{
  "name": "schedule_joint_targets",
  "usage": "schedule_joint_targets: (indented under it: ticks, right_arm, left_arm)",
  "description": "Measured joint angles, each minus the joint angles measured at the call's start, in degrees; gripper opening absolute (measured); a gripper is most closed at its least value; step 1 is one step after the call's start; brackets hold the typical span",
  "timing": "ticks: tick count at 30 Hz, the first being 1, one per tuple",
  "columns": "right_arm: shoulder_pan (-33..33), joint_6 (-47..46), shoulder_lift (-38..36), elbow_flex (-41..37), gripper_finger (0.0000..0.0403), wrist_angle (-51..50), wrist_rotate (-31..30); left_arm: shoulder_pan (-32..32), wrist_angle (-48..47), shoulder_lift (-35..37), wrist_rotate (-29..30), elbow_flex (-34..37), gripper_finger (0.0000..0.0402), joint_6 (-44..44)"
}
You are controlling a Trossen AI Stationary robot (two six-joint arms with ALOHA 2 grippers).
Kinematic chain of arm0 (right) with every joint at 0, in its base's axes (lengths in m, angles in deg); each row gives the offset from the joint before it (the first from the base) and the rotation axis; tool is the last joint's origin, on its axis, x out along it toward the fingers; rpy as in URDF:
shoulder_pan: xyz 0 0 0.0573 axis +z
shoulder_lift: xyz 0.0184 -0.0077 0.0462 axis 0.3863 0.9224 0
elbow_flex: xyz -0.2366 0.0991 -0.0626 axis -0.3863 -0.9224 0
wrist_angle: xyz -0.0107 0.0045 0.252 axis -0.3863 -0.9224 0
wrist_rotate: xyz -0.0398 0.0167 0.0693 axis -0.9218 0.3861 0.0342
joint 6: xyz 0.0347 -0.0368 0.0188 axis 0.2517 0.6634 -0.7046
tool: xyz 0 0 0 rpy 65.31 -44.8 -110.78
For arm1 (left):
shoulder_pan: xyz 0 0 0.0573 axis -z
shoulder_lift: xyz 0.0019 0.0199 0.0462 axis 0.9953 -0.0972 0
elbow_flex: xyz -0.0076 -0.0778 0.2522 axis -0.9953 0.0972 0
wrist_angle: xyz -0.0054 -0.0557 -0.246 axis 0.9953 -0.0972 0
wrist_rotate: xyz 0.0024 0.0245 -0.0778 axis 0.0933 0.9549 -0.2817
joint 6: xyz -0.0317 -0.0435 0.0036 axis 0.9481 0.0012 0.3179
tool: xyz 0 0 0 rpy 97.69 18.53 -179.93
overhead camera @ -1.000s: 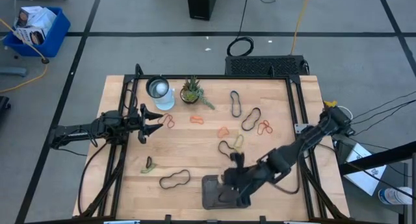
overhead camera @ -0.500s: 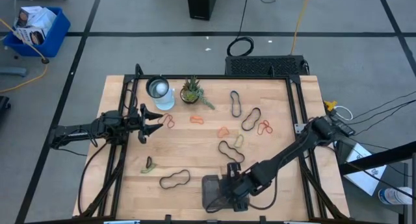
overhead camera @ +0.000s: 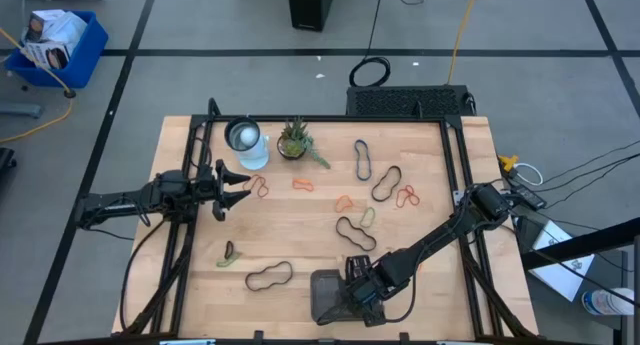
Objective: Pick and place rubber bands into bin
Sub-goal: Put the gray rubber band into the black transparent bin
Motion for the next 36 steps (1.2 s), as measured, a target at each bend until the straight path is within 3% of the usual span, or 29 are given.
schedule_joint_targets:
  ticks: [25,36]
  right_arm:
    - [0.0,-4.3,-0.1,-2.2,0.0029,3.5,1.2]
    - [-0.7,-5.5,-1.6,-2.2,0.0136,2.6,2.9]
  left_arm:
    - [0.0,0.0,0.0,0.0,0.0,0.0239,0.0]
    - [0.0,0.0,0.0,0.0,0.0,0.0239,0.0]
